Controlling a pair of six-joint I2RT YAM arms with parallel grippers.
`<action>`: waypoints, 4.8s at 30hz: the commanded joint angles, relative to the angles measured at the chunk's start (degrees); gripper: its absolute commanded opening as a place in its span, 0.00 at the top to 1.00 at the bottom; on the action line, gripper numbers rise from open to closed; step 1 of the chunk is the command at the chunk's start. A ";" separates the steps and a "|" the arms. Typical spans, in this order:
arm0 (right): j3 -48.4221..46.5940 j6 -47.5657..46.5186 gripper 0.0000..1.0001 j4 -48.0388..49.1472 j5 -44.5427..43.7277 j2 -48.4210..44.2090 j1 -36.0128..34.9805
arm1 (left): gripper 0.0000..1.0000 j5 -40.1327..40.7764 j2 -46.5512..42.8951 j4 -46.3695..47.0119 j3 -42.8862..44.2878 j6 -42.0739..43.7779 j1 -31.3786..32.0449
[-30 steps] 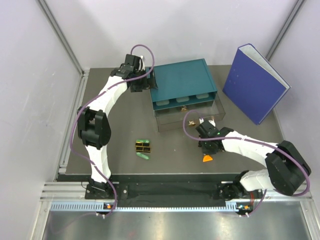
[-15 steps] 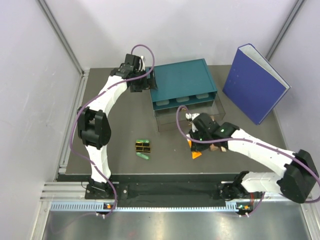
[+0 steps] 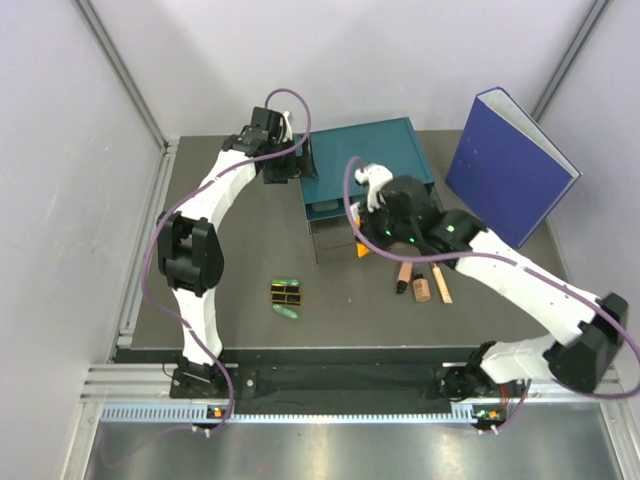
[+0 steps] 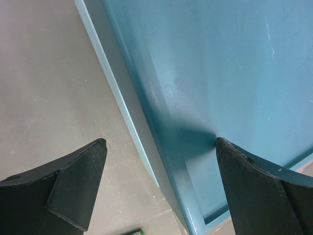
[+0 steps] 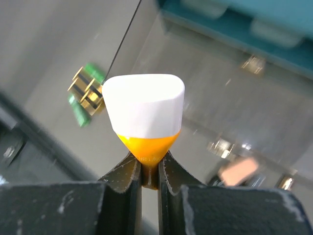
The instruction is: Organize the makeup
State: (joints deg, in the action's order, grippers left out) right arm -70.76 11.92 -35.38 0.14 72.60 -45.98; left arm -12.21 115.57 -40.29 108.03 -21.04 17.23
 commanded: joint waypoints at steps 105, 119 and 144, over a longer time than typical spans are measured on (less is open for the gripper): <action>7.84 8.47 1.00 6.01 -12.27 -4.34 14.68 | 0.02 -2.56 4.84 -1.89 4.12 3.46 -1.85; -3.68 9.08 1.00 10.78 -4.45 13.35 17.94 | 0.01 -1.15 4.58 -3.91 4.82 5.83 -1.94; 11.67 17.77 0.30 -0.20 -15.26 -12.73 18.90 | 0.01 -1.15 7.83 -5.50 8.69 7.06 -3.00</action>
State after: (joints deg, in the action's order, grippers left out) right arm -65.17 24.03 -31.14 -11.73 67.22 -28.23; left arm -15.77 121.47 -43.64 116.81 -16.27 14.92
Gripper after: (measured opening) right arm 0.703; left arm 0.988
